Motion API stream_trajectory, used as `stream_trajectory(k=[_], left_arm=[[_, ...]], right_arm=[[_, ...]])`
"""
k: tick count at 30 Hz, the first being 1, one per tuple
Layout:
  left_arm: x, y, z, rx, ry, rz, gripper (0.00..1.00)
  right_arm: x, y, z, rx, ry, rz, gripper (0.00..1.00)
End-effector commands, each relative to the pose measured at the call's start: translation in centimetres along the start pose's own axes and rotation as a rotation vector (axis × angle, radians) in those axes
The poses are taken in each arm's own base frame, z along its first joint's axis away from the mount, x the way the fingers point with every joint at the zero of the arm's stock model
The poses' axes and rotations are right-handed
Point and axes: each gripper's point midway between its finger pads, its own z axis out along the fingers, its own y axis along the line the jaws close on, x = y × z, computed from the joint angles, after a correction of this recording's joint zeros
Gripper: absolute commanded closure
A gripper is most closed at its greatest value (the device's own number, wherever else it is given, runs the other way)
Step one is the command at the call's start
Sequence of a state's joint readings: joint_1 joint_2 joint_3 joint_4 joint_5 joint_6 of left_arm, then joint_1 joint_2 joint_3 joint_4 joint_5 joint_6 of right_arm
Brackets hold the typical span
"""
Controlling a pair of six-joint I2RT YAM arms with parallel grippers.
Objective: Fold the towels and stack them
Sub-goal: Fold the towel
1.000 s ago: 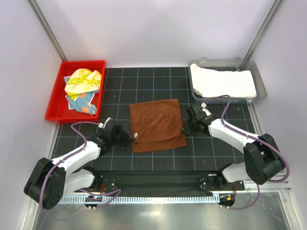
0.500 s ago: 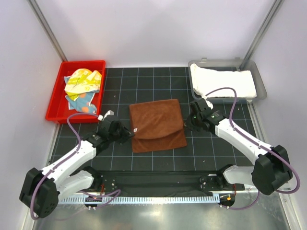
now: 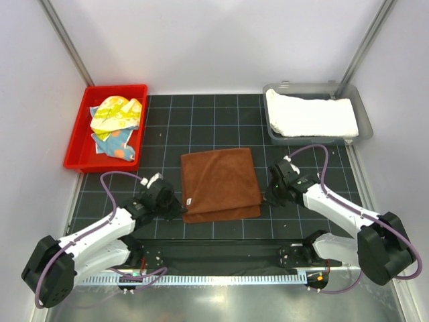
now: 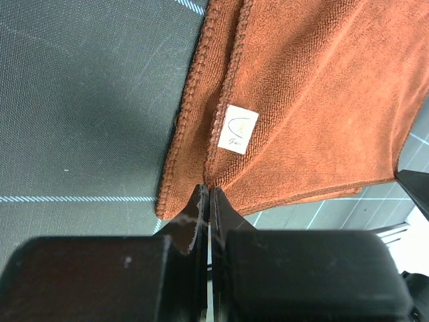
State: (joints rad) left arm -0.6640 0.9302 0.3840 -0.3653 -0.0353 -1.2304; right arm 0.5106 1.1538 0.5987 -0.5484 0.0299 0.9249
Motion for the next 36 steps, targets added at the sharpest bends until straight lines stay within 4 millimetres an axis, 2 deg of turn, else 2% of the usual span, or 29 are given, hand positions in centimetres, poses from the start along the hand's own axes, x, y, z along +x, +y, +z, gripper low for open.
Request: stream_trajectory(k=[1, 4, 5, 6, 8, 9, 11, 12, 14, 15, 16, 17, 19, 20, 23, 26, 29, 32, 34, 35, 36], left_arm=[[-0.7, -0.1, 0.2, -0.008, -0.04, 0.01, 1.0], [-2.0, -1.1, -0.1, -0.009, -0.081, 0.043, 1.0], [-2.6, -0.8, -0.4, -0.046, -0.103, 0.068, 1.0], [-4.1, -3.2, -1.5, -0.014, -0.142, 0.086, 1.0], [-5.3, -4.5, -2.9, -0.033, -0.166, 0.16, 1.0], [-6.2, -6.0, -4.2, -0.039, -0.175, 0.177, 1.0], [-6.3, -6.5, -4.8, -0.045, -0.159, 0.203, 1.0], [-5.8, -6.6, -5.1, -0.033, -0.14, 0.202, 1.0], [-4.8, -5.3, -4.6, -0.049, -0.114, 0.197, 1.0], [-4.3, -4.7, -4.4, -0.055, -0.105, 0.184, 1.0], [-3.4, -3.1, -3.9, -0.074, -0.091, 0.179, 1.0], [-3.1, -2.6, -3.6, -0.072, -0.088, 0.167, 1.0], [-1.7, -1.1, -2.7, -0.063, -0.061, 0.142, 1.0], [-1.2, -0.6, -2.4, -0.063, -0.051, 0.135, 1.0], [-0.1, 0.9, -1.8, -0.082, -0.026, 0.129, 1.0], [0.4, 1.7, -1.6, -0.086, -0.016, 0.129, 1.0], [0.5, 1.6, -1.6, -0.069, -0.015, 0.125, 1.0], [0.4, 1.0, -1.7, -0.049, -0.016, 0.133, 1.0], [-0.4, -0.3, -2.1, -0.03, -0.04, 0.14, 1.0], [-0.8, -1.0, -2.3, -0.024, -0.051, 0.161, 1.0], [-1.8, -2.9, -3.2, -0.013, -0.071, 0.171, 1.0]], right_arm=[[-1.2, 2.2, -0.4, -0.101, -0.05, -0.014, 0.99], [-2.2, 3.6, -1.0, -0.127, -0.069, -0.03, 0.99], [-3.3, 5.1, -1.9, -0.155, -0.09, -0.038, 0.99], [-3.9, 5.8, -2.6, -0.164, -0.1, -0.065, 0.99], [-4.7, 6.0, -3.8, -0.123, -0.101, -0.097, 0.99], [-6.1, 7.3, -5.2, -0.138, -0.135, -0.103, 0.99], [-5.8, 7.1, -6.0, -0.129, -0.12, -0.114, 0.99], [-5.0, 7.0, -6.1, -0.144, -0.092, -0.111, 0.99], [-3.6, 6.6, -5.9, -0.17, -0.05, -0.093, 0.99], [-2.3, 5.3, -5.4, -0.165, -0.028, -0.086, 0.99], [-1.9, 4.9, -5.0, -0.171, -0.027, -0.077, 0.99], [-0.6, 3.5, -3.9, -0.151, 0.0, -0.061, 0.99], [0.3, 3.4, -3.6, -0.199, 0.009, -0.05, 0.99], [1.4, 2.2, -2.6, -0.177, 0.036, -0.035, 0.99], [2.8, 0.9, -1.4, -0.167, 0.063, -0.027, 0.99], [3.5, 0.4, -0.7, -0.174, 0.082, -0.024, 0.99], [3.5, 0.9, -0.8, -0.199, 0.08, -0.03, 0.99], [2.8, 2.4, -1.6, -0.247, 0.067, -0.022, 0.99], [2.2, 3.4, -2.3, -0.276, 0.059, -0.017, 0.99], [1.4, 4.7, -3.1, -0.304, 0.048, -0.021, 0.99], [1.2, 5.5, -3.8, -0.325, 0.057, -0.026, 0.99]])
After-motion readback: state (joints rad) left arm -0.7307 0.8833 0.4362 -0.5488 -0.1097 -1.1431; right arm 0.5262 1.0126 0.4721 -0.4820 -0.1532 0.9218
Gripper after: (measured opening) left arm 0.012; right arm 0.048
